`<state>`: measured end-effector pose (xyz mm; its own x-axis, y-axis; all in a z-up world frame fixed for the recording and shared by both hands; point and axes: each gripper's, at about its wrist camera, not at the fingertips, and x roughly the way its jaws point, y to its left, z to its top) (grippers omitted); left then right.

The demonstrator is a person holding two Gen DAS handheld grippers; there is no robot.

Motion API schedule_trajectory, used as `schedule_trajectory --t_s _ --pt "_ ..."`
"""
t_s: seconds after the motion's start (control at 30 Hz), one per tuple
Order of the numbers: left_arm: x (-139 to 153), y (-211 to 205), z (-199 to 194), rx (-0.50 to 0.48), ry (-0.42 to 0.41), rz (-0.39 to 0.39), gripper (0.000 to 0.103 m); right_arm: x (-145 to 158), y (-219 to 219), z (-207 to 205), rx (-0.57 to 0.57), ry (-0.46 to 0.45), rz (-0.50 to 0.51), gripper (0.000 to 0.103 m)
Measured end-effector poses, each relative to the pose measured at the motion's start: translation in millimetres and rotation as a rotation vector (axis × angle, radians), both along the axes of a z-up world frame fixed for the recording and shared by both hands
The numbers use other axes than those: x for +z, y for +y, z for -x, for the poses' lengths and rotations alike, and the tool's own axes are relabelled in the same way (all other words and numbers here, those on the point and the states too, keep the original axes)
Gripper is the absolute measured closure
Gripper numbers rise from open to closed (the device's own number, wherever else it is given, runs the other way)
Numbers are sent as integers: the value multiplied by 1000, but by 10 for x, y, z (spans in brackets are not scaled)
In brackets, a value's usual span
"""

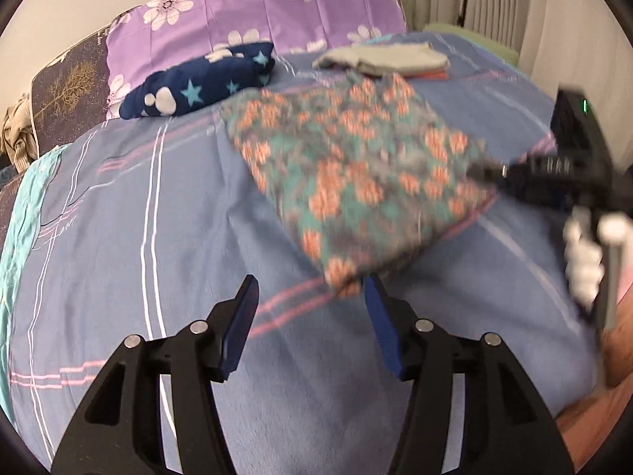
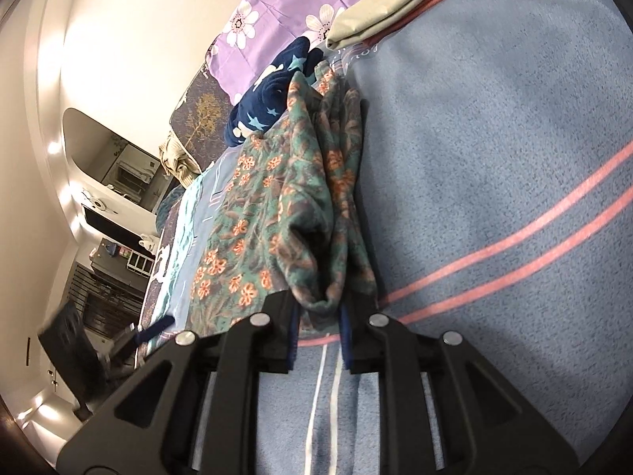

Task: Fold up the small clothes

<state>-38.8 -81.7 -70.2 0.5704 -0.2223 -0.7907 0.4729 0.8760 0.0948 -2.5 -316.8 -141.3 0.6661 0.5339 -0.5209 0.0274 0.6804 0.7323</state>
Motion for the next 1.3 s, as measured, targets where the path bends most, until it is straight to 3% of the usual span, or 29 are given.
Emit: schedule_trajectory --t_s 0.07,0.17,0.3,0.37,0.47,0.57,0.8,0.93,0.97,1.03,1.1,1.23,1.3 --pt "-72 -36 -28 14 -7 -19 47 1 23 -27 -3 5 14 87" --pt "-100 -149 -81 -2 -11 19 47 24 51 -23 -7 7 36 86" --pt "-174 -353 -163 12 -58 -40 47 23 60 6 -8 11 49 86" --pt "-213 -390 -209 65 -115 -119 47 22 66 -1 -10 12 58 87" --pt "-286 -409 -174 105 -209 -278 39 11 60 0 -25 13 69 91" --pt "-356 -336 -72 89 -246 -351 38 -26 29 8 -49 24 56 94" --pt "-308 -181 -100 132 -175 -241 43 -37 15 43 -60 26 57 95" --pt "-286 -204 -26 81 -121 -169 64 4 -11 84 -54 23 69 95" --pt "-261 -183 -3 62 -79 -123 68 16 -21 96 -50 21 70 95" --pt "-195 -126 41 28 20 -19 90 44 -32 124 -46 16 80 94" --pt "-108 -89 87 -1 73 68 99 68 -37 146 -42 14 95 92" --pt "138 -145 153 -90 73 213 100 106 -64 196 -50 13 109 92" --pt "195 -249 94 -105 37 227 100 143 -72 228 -61 9 115 92"
